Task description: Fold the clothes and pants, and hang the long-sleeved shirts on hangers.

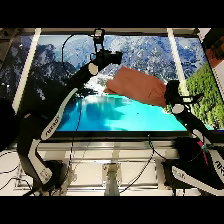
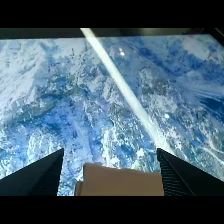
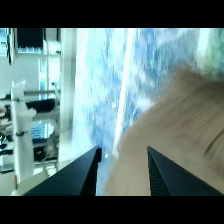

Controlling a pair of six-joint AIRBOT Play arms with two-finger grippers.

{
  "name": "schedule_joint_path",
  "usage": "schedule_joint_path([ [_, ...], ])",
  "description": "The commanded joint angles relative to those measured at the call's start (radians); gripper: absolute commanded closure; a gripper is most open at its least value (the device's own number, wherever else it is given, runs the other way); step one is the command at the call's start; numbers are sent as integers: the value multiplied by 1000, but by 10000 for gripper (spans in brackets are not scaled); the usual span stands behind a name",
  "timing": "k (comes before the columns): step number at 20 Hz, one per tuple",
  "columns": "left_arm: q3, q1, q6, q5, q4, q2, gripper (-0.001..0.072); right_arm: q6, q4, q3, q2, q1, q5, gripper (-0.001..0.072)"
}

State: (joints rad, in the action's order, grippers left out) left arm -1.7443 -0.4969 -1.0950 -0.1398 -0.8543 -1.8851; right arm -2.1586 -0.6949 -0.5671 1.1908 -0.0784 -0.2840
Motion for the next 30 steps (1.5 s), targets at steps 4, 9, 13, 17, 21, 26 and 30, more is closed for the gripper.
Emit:
schedule_joint_path([
  [4, -1, 74, -8, -387, 17, 76, 311, 156, -221, -52, 7, 180, 562, 304],
  [9, -1, 196, -6, -726, 2, 162, 705, 657, -218, -299, 19, 432, 1124, 689],
  [13, 1, 239, -113, -1023, -224, 220, 706, 857, -130, -429, 101, 626, 1429, 702],
  [17, 69, 213, -138, -1283, -341, 228, 706, 1025, 102, -439, 307, 714, 1741, 700],
  [21, 205, 193, -182, -1319, -343, 255, 705, 985, 116, -439, 451, 685, 1555, 105],
  [26, 219, 190, -185, -1340, -342, 255, 704, 944, 99, -488, 492, 663, 1470, 12],
  [30, 219, 173, -185, -1350, -342, 255, 704, 892, 42, -526, 495, 662, 1451, 16],
])
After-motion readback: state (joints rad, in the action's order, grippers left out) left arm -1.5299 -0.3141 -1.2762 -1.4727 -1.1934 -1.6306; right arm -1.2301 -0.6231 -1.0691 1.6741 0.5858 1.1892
